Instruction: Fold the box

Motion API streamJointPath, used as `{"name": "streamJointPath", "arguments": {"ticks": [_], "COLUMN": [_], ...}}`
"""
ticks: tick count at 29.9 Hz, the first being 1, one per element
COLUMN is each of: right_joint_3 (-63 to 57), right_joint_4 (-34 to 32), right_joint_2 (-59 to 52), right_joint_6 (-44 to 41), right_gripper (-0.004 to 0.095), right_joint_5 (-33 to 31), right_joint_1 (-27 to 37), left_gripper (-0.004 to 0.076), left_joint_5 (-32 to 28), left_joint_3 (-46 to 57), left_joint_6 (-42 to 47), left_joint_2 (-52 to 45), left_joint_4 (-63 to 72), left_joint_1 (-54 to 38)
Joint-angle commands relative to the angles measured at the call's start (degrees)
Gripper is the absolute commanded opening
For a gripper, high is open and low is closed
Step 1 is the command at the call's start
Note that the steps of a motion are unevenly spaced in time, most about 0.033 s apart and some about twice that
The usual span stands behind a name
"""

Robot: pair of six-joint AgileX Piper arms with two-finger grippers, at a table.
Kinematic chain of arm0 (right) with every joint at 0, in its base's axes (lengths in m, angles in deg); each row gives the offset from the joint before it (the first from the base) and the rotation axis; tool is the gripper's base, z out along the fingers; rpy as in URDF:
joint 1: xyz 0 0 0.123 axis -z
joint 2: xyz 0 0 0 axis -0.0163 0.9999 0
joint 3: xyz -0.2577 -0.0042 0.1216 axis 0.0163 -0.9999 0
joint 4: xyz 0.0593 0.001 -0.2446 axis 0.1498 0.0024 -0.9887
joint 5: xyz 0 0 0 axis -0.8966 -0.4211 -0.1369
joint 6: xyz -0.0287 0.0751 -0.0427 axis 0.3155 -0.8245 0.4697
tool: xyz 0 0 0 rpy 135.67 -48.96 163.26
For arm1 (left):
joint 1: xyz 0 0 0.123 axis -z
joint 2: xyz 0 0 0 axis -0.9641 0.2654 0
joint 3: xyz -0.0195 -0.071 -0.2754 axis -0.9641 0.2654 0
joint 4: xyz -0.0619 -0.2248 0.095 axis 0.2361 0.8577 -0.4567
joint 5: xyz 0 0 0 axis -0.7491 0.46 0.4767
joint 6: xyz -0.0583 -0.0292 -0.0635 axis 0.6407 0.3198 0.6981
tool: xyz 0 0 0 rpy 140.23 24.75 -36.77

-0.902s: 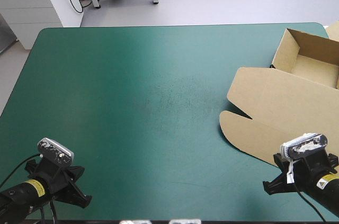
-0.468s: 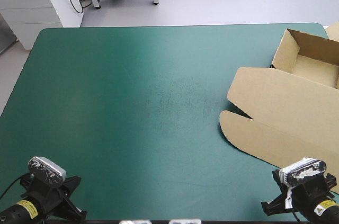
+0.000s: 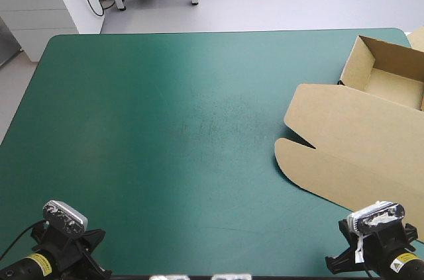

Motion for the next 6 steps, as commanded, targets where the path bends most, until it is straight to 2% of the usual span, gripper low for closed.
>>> {"name": "streamJointPath", "arguments": {"ticks": [1, 6], "right_joint_3": [1.45, 1.45], "right_joint_4": [1.45, 1.45], "right_joint_2": [0.62, 0.62], "right_joint_6": [0.11, 0.11], "right_gripper": [-0.0002, -0.0002], "right_joint_5": [2.74, 2.74], "right_joint_1": [-0.17, -0.17], "left_gripper": [-0.0008, -0.0008], "left_joint_5": [-2.50, -2.50], "left_joint_3": [-1.29, -1.29], "left_joint_6": [0.39, 0.39], "left_joint_2": [0.60, 0.60], "left_joint_4": [0.72, 0.72], "left_joint_1": [0.01, 0.01]}}
